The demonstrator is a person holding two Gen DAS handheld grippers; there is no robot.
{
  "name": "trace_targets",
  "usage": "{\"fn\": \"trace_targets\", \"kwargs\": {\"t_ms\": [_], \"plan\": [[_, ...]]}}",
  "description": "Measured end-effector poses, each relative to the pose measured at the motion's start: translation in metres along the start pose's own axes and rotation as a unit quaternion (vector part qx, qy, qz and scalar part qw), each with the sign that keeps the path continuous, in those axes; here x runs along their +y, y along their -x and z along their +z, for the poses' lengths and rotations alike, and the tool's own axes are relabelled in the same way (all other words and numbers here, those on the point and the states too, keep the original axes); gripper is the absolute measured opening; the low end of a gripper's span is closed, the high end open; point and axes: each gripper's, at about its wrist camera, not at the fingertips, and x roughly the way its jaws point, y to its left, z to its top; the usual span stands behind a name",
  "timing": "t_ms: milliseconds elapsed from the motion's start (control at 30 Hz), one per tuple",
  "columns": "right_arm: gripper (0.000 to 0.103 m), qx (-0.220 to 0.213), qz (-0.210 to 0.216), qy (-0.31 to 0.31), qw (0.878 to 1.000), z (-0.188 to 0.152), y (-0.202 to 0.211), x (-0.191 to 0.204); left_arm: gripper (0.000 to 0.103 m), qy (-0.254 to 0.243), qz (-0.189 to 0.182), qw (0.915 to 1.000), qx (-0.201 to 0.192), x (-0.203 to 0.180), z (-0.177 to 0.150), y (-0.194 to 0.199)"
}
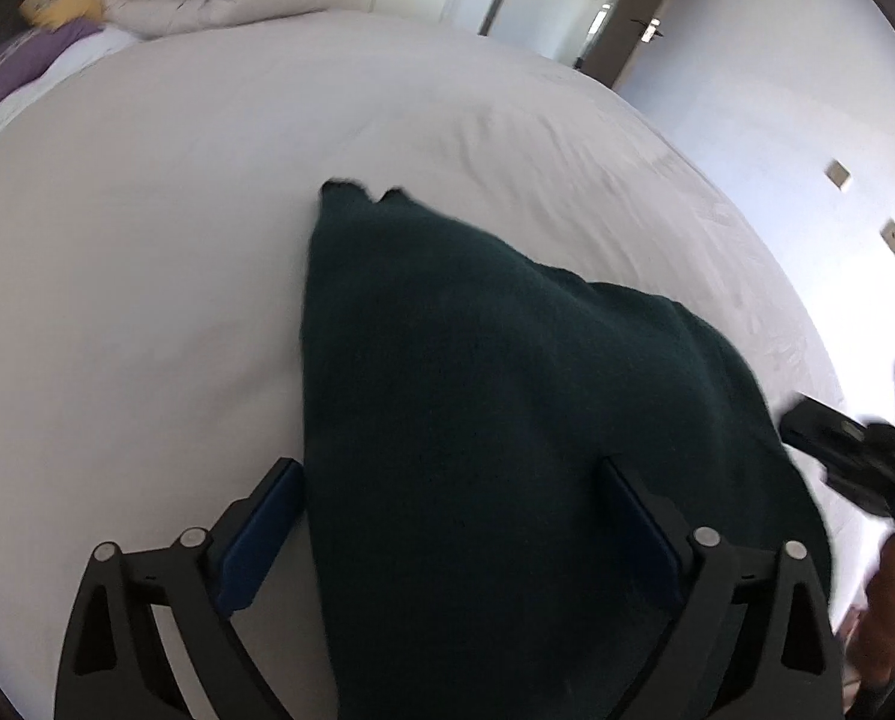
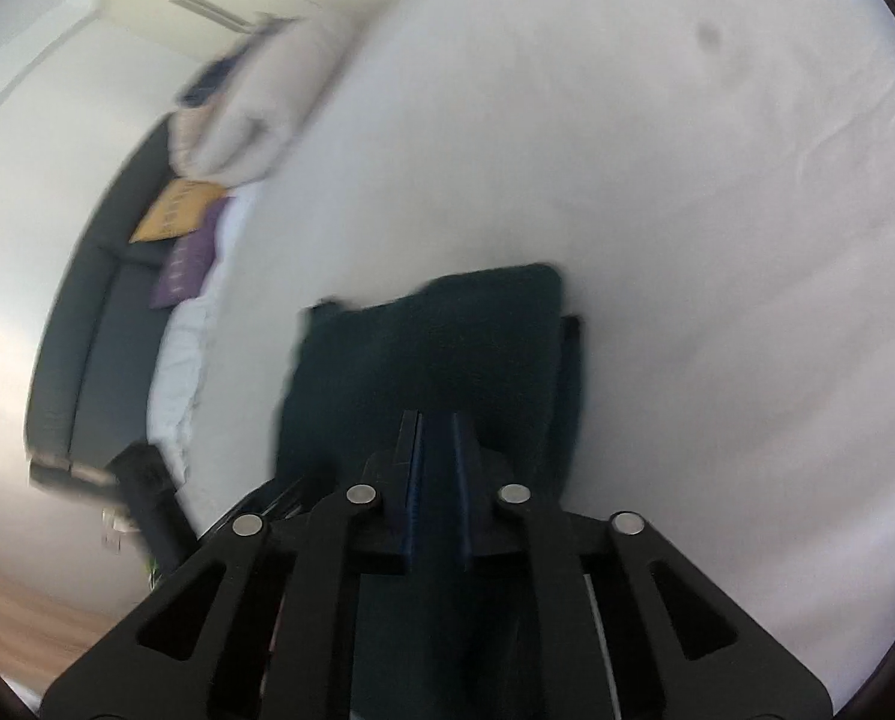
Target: Fold small clothes
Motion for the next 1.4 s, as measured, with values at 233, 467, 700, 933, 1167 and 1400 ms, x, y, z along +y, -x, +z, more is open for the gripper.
{"fn": "trace_targets", "kwargs": {"t_ms": [233, 467, 700, 933, 1167, 1400], "plan": [[0.006, 0.05, -0.047, 0.04, 0.997, -0.076, 0.021, -0.02, 0.103, -0.015, 0.001, 0.9997, -0.019, -0.011, -0.018, -0.002], [0.008, -0.015, -0.085, 0.094, 0.992, -0.087, 0.063, 0.005, 0.095, -0.059, 0.034, 0.9962, -0.053, -0.029, -0.02, 0.046], [0.034, -0.213, -0.143, 0.235, 0.937, -0.121, 0.177, 0.106, 0.103, -0.139, 0.158, 0.9422, -0.261, -0.07, -0.055, 0.173], [0.103, -0.419, -0.114, 0.311, 0.845, -0.172, 0.255, 0.181, 0.103, -0.144, 0.234, 0.9094, -0.312, -0.09, -0.071, 0.248], [0.103, -0.36, -0.173, 0.313, 0.861, -0.178, 0.248, 0.197, 0.103, -0.103, 0.211, 0.9455, -0.225, -0.072, -0.065, 0.237], [0.103, -0.219, -0.29, 0.225, 0.904, -0.167, 0.199, 0.158, 0.103, -0.064, 0.151, 0.9814, -0.1, -0.044, -0.085, 0.182]]}}
